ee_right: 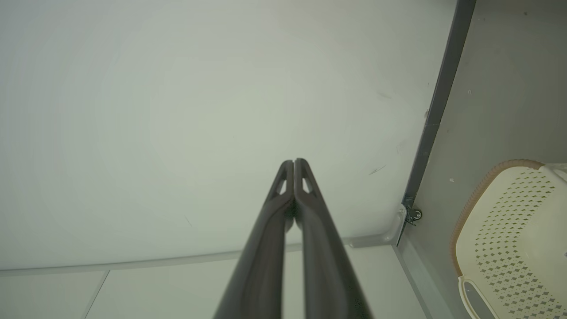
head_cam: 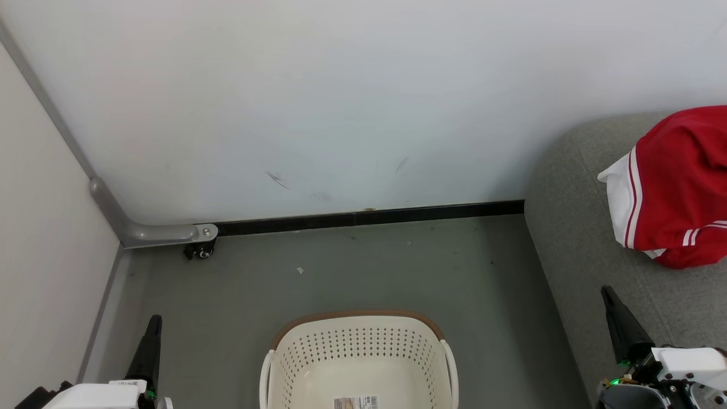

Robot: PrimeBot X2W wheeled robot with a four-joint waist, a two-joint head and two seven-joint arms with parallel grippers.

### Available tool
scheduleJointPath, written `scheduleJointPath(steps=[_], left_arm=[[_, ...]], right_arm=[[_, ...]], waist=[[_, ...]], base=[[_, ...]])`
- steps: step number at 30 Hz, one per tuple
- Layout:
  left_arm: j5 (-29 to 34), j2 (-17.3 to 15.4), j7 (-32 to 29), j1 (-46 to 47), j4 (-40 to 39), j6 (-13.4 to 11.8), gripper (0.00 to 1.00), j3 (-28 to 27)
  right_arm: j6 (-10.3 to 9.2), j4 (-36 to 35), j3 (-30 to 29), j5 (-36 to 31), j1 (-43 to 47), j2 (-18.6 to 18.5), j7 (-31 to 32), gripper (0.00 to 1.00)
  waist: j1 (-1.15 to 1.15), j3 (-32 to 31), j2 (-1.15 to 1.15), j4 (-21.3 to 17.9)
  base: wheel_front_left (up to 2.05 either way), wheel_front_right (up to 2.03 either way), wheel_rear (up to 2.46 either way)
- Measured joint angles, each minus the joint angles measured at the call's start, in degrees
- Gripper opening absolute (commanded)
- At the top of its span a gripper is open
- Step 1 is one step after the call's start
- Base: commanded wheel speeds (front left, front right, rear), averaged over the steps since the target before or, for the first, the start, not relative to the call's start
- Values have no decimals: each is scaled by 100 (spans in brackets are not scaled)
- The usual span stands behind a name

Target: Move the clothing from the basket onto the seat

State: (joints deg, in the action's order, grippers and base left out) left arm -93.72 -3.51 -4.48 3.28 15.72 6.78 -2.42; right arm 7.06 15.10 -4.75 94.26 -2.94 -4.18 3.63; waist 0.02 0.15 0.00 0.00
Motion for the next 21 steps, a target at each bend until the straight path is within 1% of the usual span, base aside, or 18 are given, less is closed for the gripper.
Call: scheduleJointPath(steps=[21], left_arm=[[0, 4, -1, 8, 11, 0, 0, -16]], right_arm=[[0, 4, -9, -1, -1, 9, 41, 0]], waist=[[0, 0, 0, 0]], base=[[0, 0, 0]])
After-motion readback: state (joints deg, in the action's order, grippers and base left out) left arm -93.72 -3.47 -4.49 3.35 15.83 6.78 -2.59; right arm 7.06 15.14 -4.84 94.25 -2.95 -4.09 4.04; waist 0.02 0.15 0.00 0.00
